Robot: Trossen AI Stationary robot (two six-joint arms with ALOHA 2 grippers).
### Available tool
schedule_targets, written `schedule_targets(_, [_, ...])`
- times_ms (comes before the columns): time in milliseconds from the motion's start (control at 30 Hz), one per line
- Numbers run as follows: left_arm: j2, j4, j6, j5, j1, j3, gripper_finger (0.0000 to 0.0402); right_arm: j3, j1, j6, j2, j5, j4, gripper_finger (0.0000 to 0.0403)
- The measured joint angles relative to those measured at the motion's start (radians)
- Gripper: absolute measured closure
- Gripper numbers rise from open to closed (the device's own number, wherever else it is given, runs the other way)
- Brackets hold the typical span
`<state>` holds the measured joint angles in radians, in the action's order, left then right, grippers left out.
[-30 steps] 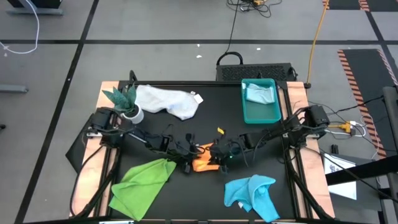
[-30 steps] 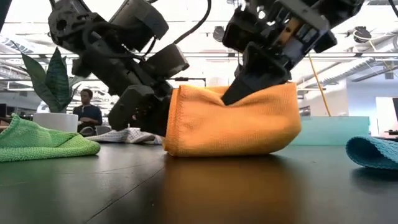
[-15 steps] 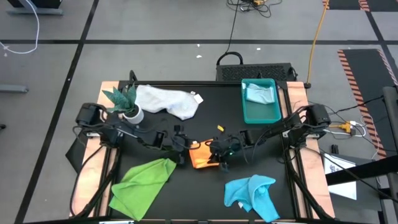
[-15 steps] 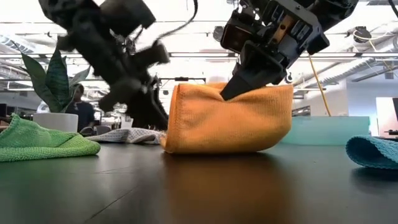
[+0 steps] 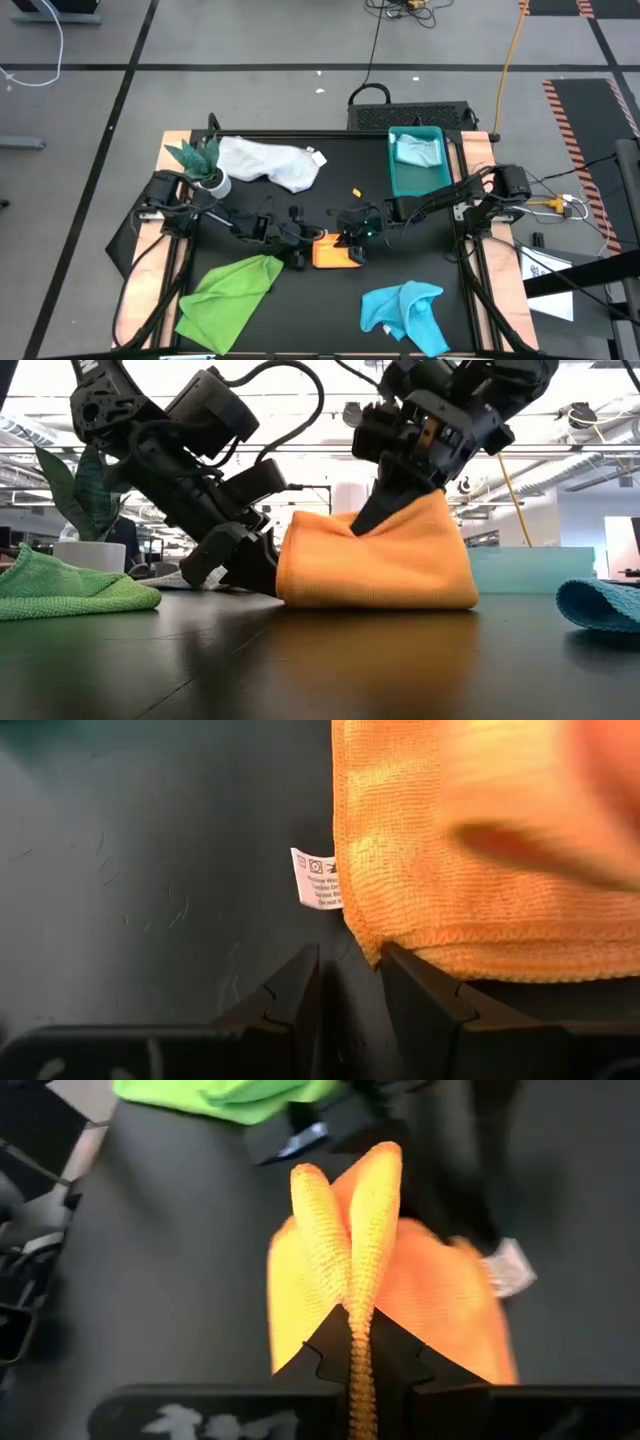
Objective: Fold microfiber towels
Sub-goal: Fold the orange microfiber cloth
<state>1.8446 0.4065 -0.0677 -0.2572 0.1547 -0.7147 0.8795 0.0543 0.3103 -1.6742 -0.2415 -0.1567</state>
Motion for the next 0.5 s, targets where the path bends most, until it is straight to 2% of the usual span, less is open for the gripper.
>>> schedule_targets(267, [-0.007, 0.014, -0.005, -0.005, 0.004, 0.001, 0.0287, -0.013, -0.012, 0.030, -0.010, 0.001, 0.040, 0.0397])
schedule_targets(500, [-0.082, -0.009, -0.006, -0.057, 0.019, 0.002, 0.0287, -0.062, -0.018, 0.044, -0.010, 0.001, -0.039, 0.0397])
